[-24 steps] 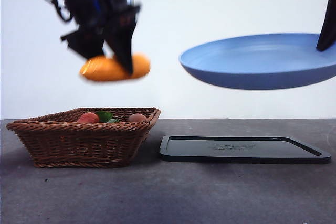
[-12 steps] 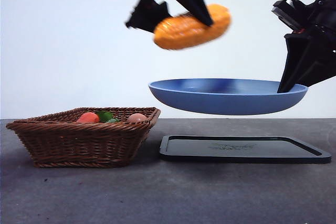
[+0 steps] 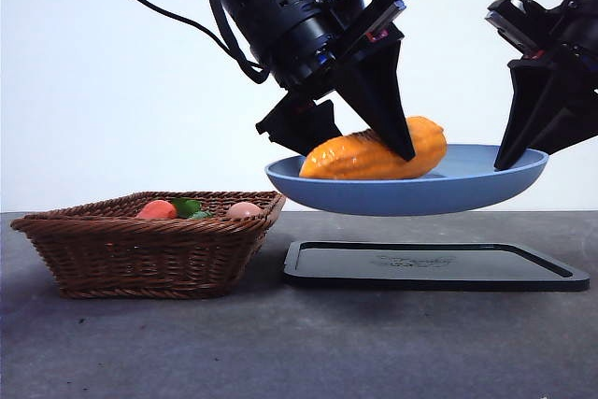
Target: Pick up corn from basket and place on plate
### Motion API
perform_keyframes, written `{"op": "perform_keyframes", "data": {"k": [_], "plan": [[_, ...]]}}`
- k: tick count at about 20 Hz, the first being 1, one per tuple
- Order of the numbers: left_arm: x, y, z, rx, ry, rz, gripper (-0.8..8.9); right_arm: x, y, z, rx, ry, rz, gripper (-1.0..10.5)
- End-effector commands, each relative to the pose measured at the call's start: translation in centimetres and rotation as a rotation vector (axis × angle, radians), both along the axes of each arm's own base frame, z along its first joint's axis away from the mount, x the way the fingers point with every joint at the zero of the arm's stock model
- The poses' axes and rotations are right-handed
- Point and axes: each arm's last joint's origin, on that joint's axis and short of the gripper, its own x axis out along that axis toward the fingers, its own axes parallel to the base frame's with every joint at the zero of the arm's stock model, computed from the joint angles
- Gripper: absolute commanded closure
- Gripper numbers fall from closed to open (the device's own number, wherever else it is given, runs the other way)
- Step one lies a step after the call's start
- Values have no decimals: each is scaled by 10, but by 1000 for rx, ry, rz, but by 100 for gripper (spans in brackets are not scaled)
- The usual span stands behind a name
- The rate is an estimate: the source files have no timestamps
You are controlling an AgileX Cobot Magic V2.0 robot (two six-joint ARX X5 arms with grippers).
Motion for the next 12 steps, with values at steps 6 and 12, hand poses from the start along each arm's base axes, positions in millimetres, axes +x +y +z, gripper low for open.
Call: {"op": "perform_keyframes", "data": {"k": [6, 12], "plan": [[-1, -6, 1, 17, 14, -5, 470, 4, 2, 3, 25, -2, 6, 944], [-1, -5, 35, 25, 9, -21, 470, 3, 1, 2, 14, 16, 0, 944]]}}
